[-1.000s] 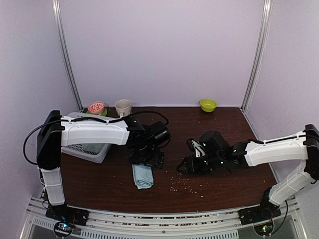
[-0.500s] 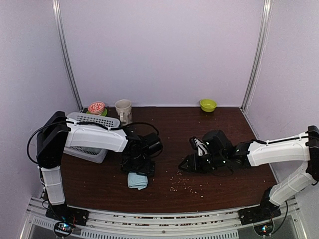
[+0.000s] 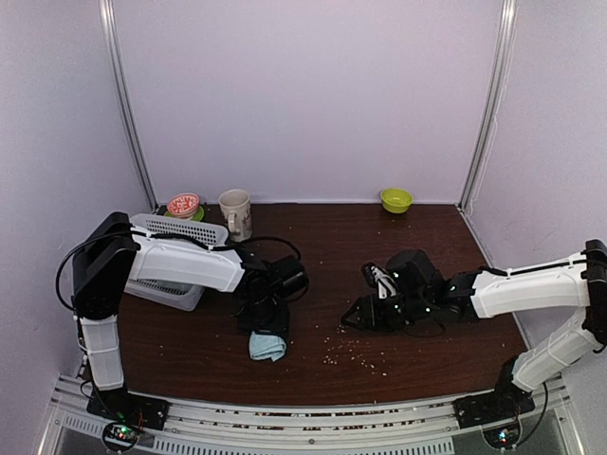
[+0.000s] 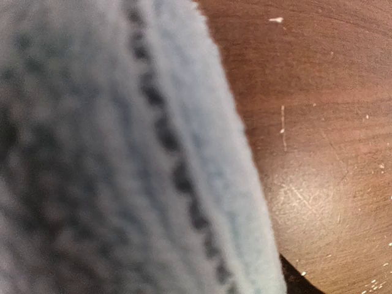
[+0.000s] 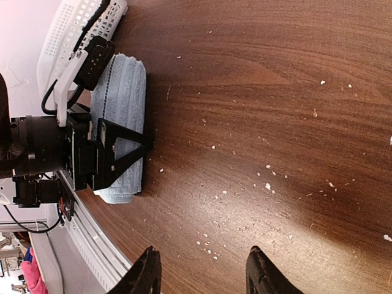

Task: Roll the towels
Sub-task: Pick up the towel from the center of the board.

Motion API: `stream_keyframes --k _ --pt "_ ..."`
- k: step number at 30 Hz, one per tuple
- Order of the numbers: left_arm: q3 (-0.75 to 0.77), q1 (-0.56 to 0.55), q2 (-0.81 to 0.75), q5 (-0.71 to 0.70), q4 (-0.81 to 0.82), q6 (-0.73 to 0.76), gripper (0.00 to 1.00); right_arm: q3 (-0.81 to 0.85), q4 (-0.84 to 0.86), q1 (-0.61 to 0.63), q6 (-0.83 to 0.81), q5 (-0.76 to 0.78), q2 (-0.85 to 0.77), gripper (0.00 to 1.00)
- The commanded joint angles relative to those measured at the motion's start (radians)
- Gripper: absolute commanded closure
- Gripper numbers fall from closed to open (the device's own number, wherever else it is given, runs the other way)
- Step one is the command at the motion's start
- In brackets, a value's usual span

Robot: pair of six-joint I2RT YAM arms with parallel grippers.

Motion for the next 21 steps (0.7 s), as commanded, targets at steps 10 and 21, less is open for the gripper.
stream_keyframes --k 10,21 --pt "0.042 0.018 -0.094 -0.122 -0.162 0.002 1.00 -0.026 -0.018 -0.027 -0.025 0.002 -0.083 0.53" --pt "0.175 0.246 -0.459 -0.345 -0.513 0.024 1.00 -0.012 -0.122 -0.041 -0.099 0.041 -0.171 0.53"
